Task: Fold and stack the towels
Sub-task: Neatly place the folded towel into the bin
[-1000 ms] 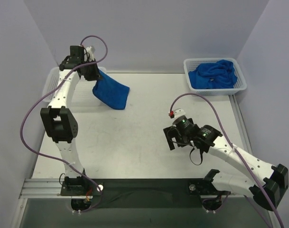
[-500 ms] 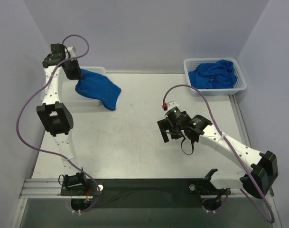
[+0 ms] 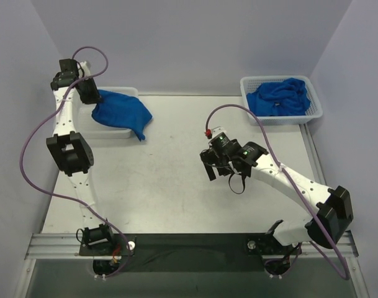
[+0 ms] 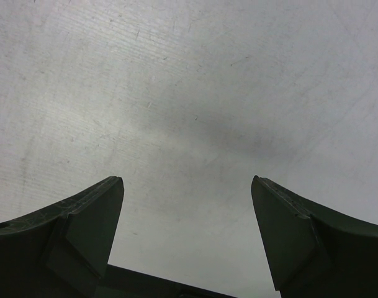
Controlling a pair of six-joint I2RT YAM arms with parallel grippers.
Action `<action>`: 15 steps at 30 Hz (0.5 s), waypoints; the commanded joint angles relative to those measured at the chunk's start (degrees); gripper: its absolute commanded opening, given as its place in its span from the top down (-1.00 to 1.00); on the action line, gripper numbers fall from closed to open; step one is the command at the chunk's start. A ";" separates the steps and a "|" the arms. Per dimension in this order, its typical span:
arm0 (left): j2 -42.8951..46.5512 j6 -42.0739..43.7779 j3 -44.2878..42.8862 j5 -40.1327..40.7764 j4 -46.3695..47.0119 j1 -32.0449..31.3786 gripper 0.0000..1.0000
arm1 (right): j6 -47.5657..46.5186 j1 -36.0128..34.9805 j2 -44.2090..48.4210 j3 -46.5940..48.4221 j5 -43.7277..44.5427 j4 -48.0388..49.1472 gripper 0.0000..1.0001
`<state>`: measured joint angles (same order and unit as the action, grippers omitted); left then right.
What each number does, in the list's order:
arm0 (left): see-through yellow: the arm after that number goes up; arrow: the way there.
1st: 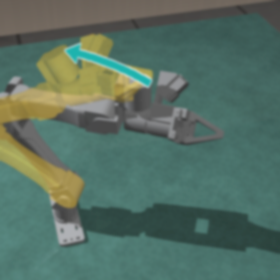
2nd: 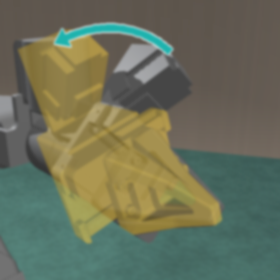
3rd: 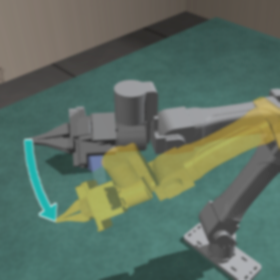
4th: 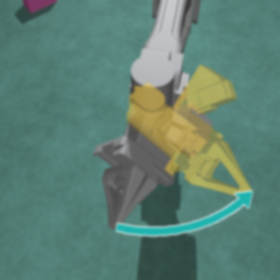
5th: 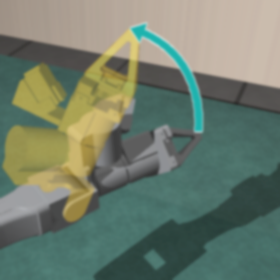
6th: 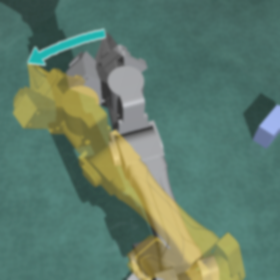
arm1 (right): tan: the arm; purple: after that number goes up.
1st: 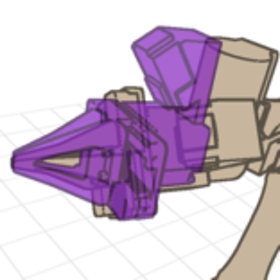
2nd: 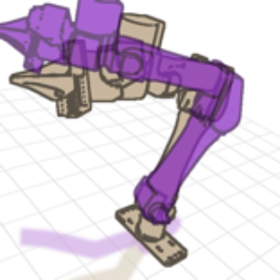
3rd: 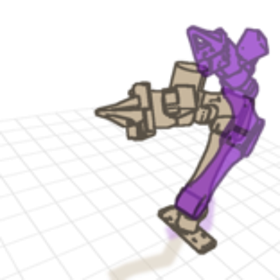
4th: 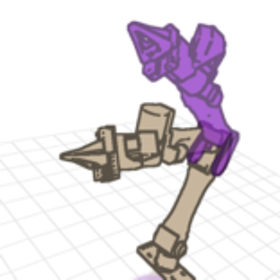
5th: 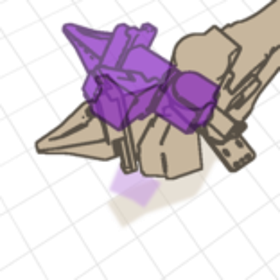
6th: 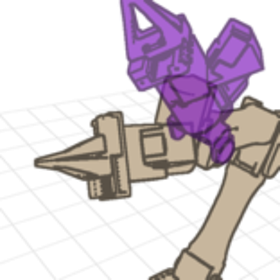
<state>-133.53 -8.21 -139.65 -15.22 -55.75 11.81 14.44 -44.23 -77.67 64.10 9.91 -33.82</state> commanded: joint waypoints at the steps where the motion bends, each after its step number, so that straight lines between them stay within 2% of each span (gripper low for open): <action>1: -0.50 -1.11 -0.97 1.60 5.73 1.54 1.00 | -1.16 0.37 -1.25 2.61 2.22 -2.21 -0.72; 15: -3.13 -5.32 2.11 2.04 13.64 3.48 1.00 | -1.96 0.99 -5.12 6.04 2.74 -2.56 -0.72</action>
<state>-135.44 -11.90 -137.91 -13.82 -47.44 14.74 13.26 -43.51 -81.97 67.99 10.37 -34.50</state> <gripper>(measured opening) 0.159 0.863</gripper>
